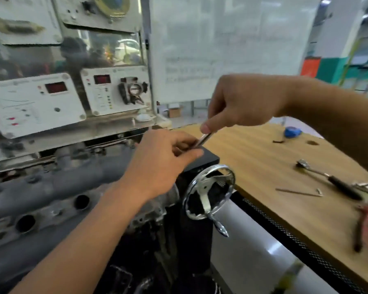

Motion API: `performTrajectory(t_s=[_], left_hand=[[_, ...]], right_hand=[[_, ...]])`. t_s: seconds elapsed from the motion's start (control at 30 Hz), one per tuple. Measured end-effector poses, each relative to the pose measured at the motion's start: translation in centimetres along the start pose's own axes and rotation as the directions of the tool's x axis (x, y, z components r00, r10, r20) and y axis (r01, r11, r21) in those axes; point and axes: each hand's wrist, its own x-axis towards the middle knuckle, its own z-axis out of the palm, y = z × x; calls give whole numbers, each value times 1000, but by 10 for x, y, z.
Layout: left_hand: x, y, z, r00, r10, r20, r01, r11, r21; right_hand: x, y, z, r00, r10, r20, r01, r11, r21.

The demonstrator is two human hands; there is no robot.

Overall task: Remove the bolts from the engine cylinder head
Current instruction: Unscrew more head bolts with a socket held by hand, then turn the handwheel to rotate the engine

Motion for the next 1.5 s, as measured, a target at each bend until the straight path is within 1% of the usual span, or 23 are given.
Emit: performTrajectory(t_s=[0.03,0.1,0.17,0.23,0.3,0.37,0.47,0.57,0.63,0.7,0.77,0.83,0.9,0.97,1.07,1.13,1.2,1.23,1.3,1.4,1.43,1.47,1.5], left_hand=[[14,4,34,996,9,94,-5,999,-41],[35,16,103,967,27,254,3,993,-115],[45,26,165,943,30,332,22,988,-153],[51,31,218,922,-1,388,43,994,-101],[52,31,260,878,-81,472,84,996,15],[45,26,292,842,-162,515,124,986,109],[37,23,322,846,-201,494,128,975,179],[38,34,332,841,-219,494,73,952,297],[36,35,332,856,-168,489,22,956,291],[28,32,323,859,-118,498,-15,967,255],[15,21,298,867,-131,481,12,970,244],[1,6,256,901,-134,413,34,970,239],[-16,-8,205,928,-144,344,52,964,262],[-38,-17,156,936,-199,290,87,931,356],[-76,-26,98,946,-220,238,63,845,532],[-101,-29,62,979,-147,137,44,822,567],[-125,-32,24,1000,2,-10,4,815,580],[-135,-37,6,995,54,-83,8,796,606],[-152,-48,-32,981,67,-182,81,709,700],[-174,-68,-79,965,-50,-257,244,526,815],[-179,-75,-88,959,-93,-268,279,483,830],[-182,-80,-93,954,-122,-274,299,457,838],[-183,-85,-94,952,-130,-278,306,444,842]], right_hand=[[-21,39,5,993,104,62,-109,992,70],[-66,105,20,940,317,129,-335,930,150],[-96,157,39,871,475,129,-492,840,229],[-120,198,61,807,561,182,-590,765,259],[-141,229,84,741,612,276,-667,719,196],[-155,251,107,703,622,345,-689,715,116],[-159,271,141,689,608,393,-661,751,-3],[-152,277,163,716,596,364,-569,800,-190],[-144,272,167,721,614,321,-516,785,-342],[-134,257,162,731,639,239,-519,748,-414],[-119,230,153,768,635,82,-581,744,-329],[-103,189,153,770,634,-66,-638,767,-68],[-88,137,174,763,635,-122,-607,768,204],[-74,85,214,782,618,-84,-566,759,321],[-50,48,285,800,589,114,-587,729,352],[-38,44,323,792,562,238,-606,681,411],[-31,43,352,776,594,213,-602,596,532],[-30,45,363,763,630,147,-582,569,581],[-33,54,369,714,699,16,-572,571,589],[-39,79,352,553,820,-147,-602,515,610],[-40,83,340,507,851,-137,-585,456,670],[-40,86,327,465,882,-73,-531,344,774],[-40,89,317,438,897,56,-428,154,891]])
